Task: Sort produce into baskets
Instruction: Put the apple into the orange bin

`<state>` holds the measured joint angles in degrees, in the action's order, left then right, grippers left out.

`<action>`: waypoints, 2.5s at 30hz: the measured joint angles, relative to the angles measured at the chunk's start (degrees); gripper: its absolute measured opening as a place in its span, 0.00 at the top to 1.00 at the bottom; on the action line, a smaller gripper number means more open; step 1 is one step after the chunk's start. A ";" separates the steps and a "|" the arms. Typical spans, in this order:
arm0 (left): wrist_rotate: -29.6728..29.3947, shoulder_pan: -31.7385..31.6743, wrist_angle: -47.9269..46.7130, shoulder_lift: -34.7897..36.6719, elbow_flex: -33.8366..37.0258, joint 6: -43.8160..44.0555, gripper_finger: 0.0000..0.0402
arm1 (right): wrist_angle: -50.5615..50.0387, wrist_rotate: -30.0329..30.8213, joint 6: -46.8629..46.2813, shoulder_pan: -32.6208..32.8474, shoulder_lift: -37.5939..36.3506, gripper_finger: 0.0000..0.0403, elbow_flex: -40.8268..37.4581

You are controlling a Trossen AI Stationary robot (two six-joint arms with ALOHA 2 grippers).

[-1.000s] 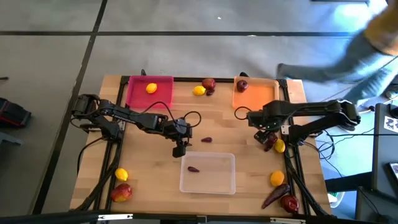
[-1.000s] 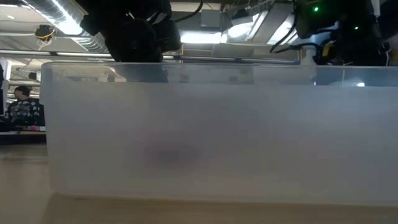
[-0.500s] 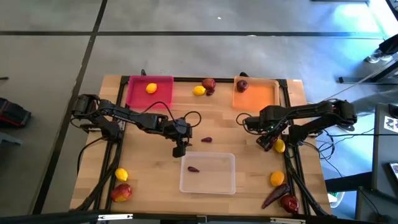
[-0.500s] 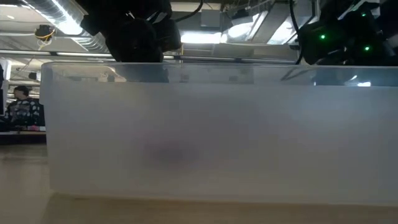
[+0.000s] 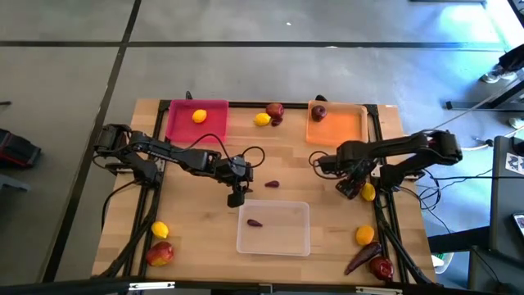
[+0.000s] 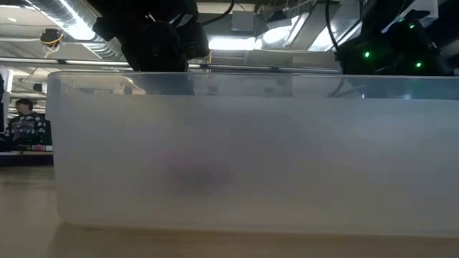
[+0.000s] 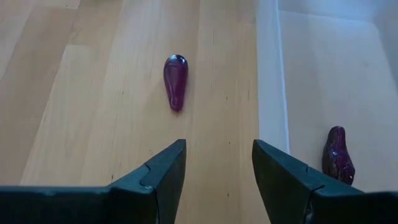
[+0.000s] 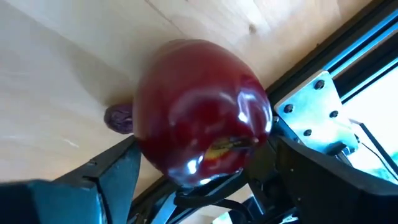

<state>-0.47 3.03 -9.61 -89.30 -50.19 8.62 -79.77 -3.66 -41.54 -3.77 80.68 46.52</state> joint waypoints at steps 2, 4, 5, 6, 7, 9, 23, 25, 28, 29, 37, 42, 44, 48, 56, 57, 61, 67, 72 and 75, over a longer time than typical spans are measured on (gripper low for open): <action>0.00 0.00 0.00 0.00 0.00 -0.14 0.55 | 0.02 0.01 0.71 0.00 1.61 0.17 0.00; 0.00 0.00 0.00 0.00 0.00 -0.28 0.55 | -0.02 0.22 1.64 0.00 2.79 0.17 0.05; 0.00 0.00 0.00 0.00 0.00 -0.29 0.55 | 0.06 0.46 1.84 0.00 3.35 0.17 0.17; 0.00 0.00 0.00 0.00 0.00 -0.30 0.55 | 0.43 0.64 2.30 0.00 3.85 0.17 0.36; 0.00 0.00 0.00 0.00 0.00 -0.33 0.55 | 1.13 0.66 2.87 0.00 4.18 0.17 0.61; 0.00 0.00 0.00 0.00 0.00 -0.59 0.55 | 3.21 0.54 3.33 0.00 4.50 0.17 0.70; 0.00 0.00 -0.02 0.00 0.00 -1.15 0.55 | 4.43 -1.97 5.94 0.00 4.73 0.45 0.72; 0.01 0.00 -0.01 0.00 0.00 -1.15 0.55 | 4.06 -1.88 6.00 0.00 4.73 0.48 0.72; 0.00 0.00 -0.02 0.00 0.00 -1.15 0.55 | 2.20 -1.55 6.27 0.00 4.73 0.48 1.71; 0.00 0.00 -0.02 0.00 0.00 -1.15 0.55 | 1.63 -1.46 6.57 0.00 4.73 0.48 2.50; 0.01 0.00 -0.02 0.00 0.00 -1.15 0.55 | -4.50 7.30 9.82 0.00 4.73 0.47 13.31; 0.00 0.00 -0.02 0.00 0.00 -1.17 0.55 | -5.03 12.95 11.48 -0.73 4.73 0.46 20.18; 0.01 0.00 -0.04 0.00 0.00 -1.37 0.55 | -4.96 14.56 12.04 -1.80 4.73 0.46 22.32; 0.02 0.00 -0.04 0.00 0.00 -1.53 0.55 | -4.95 17.69 14.77 -5.17 4.73 0.46 25.08; 0.00 -0.04 -0.04 0.00 0.00 -3.29 0.55 | 1.55 18.69 22.77 -15.05 4.71 0.46 25.83; 0.00 -0.04 -0.04 0.00 0.00 -3.48 0.55 | 2.91 18.68 23.91 -16.22 4.71 0.46 25.83; 0.02 -0.04 -0.04 0.00 0.00 -4.15 0.55 | 8.21 18.46 27.51 -20.86 4.71 0.46 25.83; 0.02 -0.04 -0.04 0.00 0.00 -4.15 0.55 | 16.98 18.08 31.38 -27.66 4.71 0.46 25.83; 0.02 -0.04 -0.04 0.00 0.00 -4.04 0.55 | 21.45 15.71 33.24 -32.21 4.77 0.46 25.83; 0.01 -0.04 -0.04 0.00 0.00 -4.04 0.55 | 22.68 14.60 33.89 -33.88 5.83 0.46 25.86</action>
<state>-0.46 2.98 -9.65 -89.30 -50.19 4.58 -57.09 10.94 -7.65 -37.65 86.50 72.39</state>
